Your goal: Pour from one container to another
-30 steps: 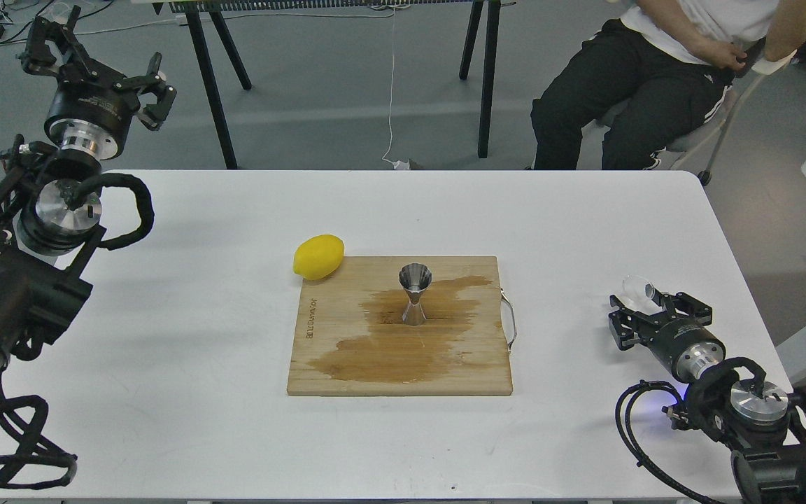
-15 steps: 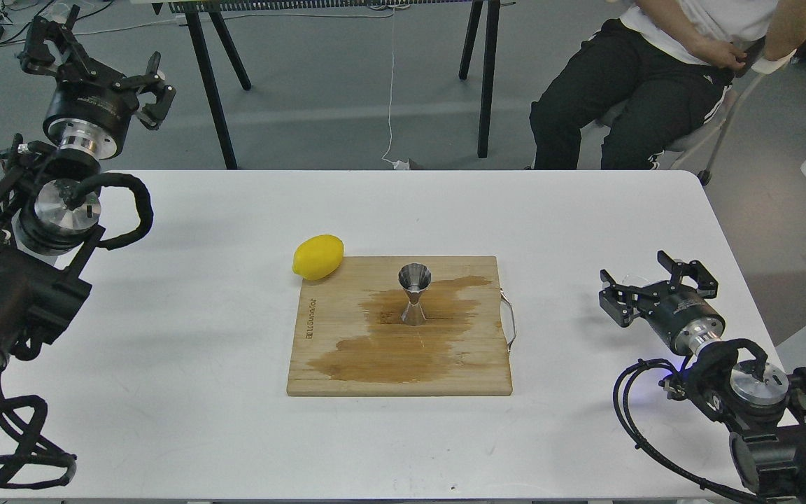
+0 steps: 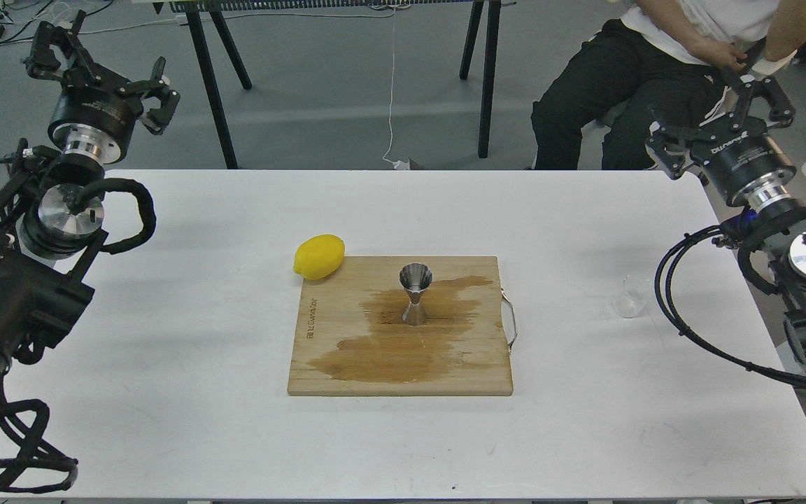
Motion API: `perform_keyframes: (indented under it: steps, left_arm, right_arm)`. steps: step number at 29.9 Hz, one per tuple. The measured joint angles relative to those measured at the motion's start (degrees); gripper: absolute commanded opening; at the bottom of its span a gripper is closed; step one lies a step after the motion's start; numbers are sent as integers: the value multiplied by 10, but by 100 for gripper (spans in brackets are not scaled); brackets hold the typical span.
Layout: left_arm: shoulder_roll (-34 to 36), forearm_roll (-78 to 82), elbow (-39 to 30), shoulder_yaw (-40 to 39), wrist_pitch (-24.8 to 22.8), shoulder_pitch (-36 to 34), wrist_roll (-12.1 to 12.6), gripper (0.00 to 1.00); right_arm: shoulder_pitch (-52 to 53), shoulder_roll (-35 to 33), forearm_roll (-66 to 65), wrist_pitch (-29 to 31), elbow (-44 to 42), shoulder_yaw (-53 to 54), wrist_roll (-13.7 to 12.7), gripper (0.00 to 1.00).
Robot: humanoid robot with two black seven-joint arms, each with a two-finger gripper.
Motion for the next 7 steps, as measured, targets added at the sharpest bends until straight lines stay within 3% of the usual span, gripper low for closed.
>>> perform_keyframes:
  steps: [4, 7]
  left_arm:
    - [-12, 0, -1, 1, 0, 0, 0, 100]
    - [-14, 1, -1, 1, -1, 1, 0, 100]
  right_arm:
    - [61, 3, -43, -2, -68, -12, 59, 100]
    - [99, 0, -49, -7, -105, -46, 70, 100]
